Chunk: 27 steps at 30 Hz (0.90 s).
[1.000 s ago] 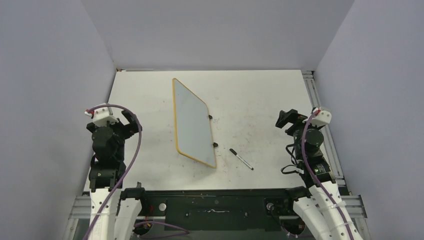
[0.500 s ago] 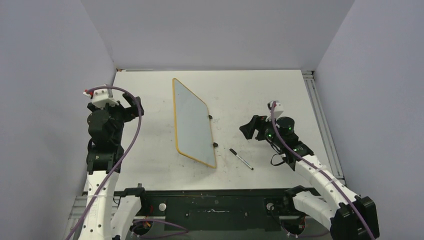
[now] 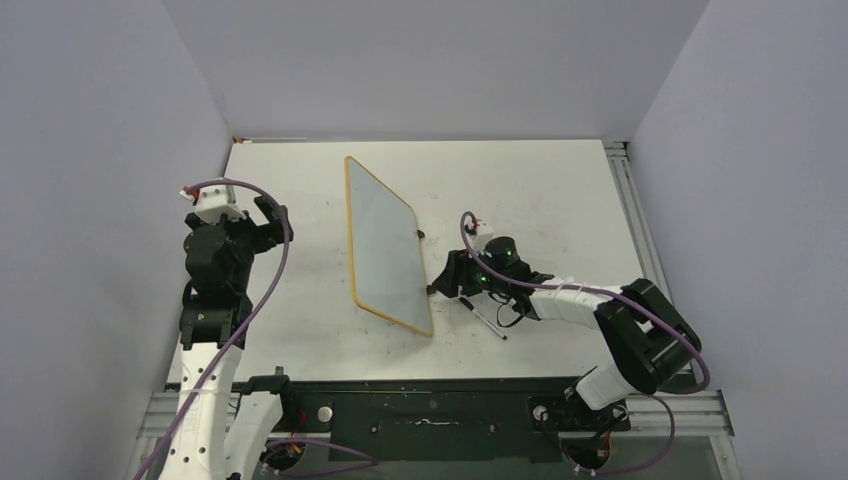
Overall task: Write a sentence on the whiteboard
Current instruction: Adjust the whiteboard stand at the center of the board.
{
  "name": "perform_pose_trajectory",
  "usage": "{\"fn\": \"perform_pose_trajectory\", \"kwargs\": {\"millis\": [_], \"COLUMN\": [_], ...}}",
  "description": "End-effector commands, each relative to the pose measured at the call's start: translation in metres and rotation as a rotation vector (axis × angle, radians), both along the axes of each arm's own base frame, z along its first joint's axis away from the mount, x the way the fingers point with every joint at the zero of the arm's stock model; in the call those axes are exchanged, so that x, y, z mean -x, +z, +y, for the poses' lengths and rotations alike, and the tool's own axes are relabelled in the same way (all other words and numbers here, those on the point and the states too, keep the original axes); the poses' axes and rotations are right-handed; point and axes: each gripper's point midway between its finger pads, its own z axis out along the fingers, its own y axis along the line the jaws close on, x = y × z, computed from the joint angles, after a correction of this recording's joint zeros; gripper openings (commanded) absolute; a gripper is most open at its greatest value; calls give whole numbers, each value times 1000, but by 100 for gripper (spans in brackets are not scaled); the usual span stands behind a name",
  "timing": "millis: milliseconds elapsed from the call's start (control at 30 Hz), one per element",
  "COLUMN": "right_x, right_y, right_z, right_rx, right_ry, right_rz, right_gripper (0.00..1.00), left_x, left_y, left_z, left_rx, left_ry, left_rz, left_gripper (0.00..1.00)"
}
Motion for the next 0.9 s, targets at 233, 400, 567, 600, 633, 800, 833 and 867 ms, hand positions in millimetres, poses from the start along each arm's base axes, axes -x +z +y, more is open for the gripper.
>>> {"fn": "perform_pose_trajectory", "kwargs": {"millis": [233, 400, 567, 600, 633, 800, 833, 867], "right_x": [-37, -34, -30, -29, -27, -17, -15, -12], "right_y": [15, 5, -4, -5, -6, -10, -11, -11], "right_z": [50, 56, 58, 59, 59, 60, 59, 58], "right_rx": [-134, -149, -153, -154, -154, -154, -154, -157], "right_ry": [63, 79, 90, 93, 97, 107, 103, 99], "right_rz": [-73, -45, -17, -12, -7, 14, 17, 19], "right_gripper": [52, 45, 37, 36, 34, 29, 29, 28], "left_x": [-3, -4, -3, -3, -3, -3, -3, -3], "left_y": [11, 9, 10, 9, 9, 9, 9, 9], "left_z": [-5, -8, -8, -9, -8, -8, -8, -8], "left_rx": [-17, -19, -18, -18, -18, -18, -18, -19], "left_ry": [-28, -38, -41, -41, -40, -40, -39, -38], "left_rz": [-40, -36, -38, -36, -35, -35, -34, -34], "left_gripper": [96, 96, 96, 96, 96, 96, 96, 96]}}
